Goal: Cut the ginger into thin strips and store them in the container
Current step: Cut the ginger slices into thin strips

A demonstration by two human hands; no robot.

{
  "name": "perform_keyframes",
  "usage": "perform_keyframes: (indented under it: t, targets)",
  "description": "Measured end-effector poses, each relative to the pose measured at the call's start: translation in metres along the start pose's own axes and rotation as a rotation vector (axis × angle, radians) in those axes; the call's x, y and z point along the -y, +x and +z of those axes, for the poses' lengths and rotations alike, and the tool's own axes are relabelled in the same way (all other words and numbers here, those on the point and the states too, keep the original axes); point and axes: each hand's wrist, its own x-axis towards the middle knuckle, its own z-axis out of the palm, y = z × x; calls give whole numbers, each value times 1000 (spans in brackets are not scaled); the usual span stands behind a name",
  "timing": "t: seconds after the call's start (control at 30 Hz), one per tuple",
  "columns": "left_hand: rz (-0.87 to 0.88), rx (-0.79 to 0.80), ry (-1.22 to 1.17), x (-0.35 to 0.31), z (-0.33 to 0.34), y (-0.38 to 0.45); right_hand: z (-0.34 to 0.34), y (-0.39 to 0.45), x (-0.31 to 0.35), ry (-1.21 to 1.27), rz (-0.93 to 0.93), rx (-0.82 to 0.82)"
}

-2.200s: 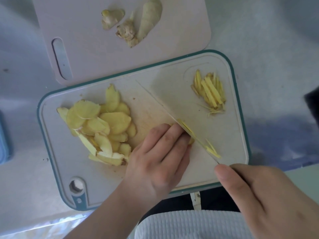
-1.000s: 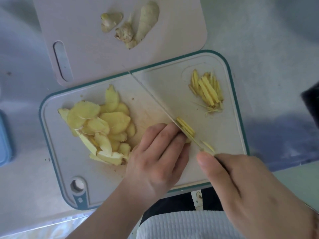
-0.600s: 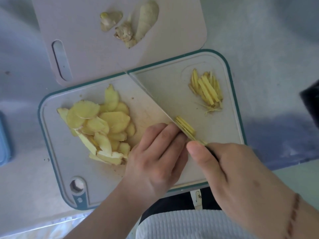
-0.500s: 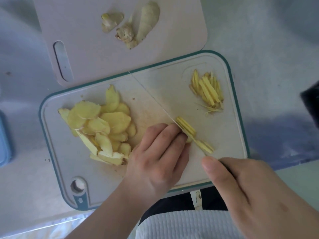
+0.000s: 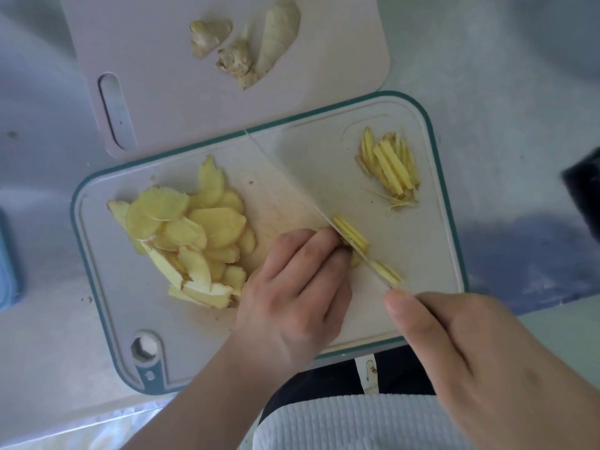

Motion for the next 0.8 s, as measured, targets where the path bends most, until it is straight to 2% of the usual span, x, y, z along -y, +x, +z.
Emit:
perform_keyframes:
  t: [0.23,0.5,0.67,0.8]
  targets:
    - [8,-4,-1,0,0,1,4,24,6,16,-30,10]
    - [-3,-81,28,-2,3,1,1,-10,-4,12,38,0]
    - [20,-59,36,0,4,1,7,15,0,-12,-21,15]
    - [2,-118,16,-2,4,2,5,21,9,-3,-50,17]
